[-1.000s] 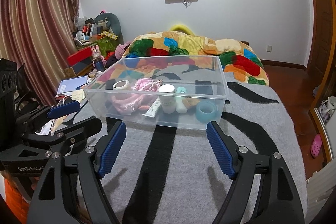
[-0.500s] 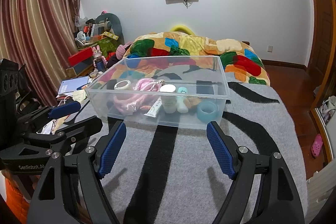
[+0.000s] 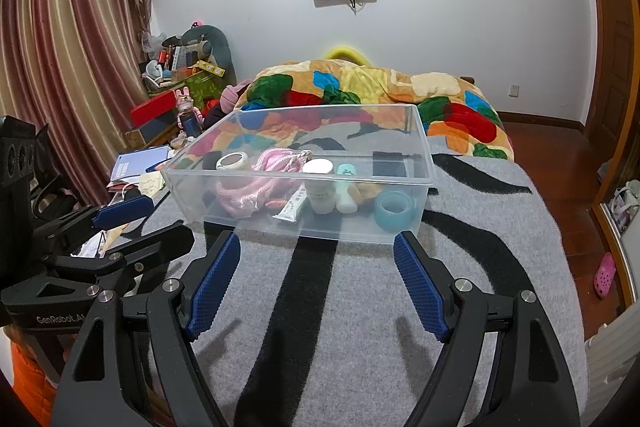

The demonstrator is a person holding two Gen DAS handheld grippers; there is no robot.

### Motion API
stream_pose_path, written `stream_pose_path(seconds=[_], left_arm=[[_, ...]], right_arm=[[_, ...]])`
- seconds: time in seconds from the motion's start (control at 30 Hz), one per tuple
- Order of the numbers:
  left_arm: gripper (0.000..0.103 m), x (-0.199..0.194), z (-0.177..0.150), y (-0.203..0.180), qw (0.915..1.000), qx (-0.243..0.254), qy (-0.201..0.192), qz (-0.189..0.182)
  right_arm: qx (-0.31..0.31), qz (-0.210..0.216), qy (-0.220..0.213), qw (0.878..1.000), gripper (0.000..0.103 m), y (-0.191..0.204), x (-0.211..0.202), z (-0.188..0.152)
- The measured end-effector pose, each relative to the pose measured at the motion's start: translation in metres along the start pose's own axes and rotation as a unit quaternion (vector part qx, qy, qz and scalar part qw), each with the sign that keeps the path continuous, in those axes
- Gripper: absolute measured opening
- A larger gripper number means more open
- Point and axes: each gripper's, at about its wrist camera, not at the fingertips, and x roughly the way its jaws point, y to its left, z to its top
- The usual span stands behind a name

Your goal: Organize objects

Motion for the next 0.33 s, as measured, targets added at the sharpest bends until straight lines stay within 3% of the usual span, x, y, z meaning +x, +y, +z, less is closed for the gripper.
stream_pose_path(seconds=[0.33], left_arm=[[0.090, -0.0032, 0.0005, -0.0033, 1.0000, 0.006, -0.006, -0.001]], right_arm=[[0.000, 0.000, 0.000, 1.000, 0.078, -0.0009, 0.0000, 0.0004]])
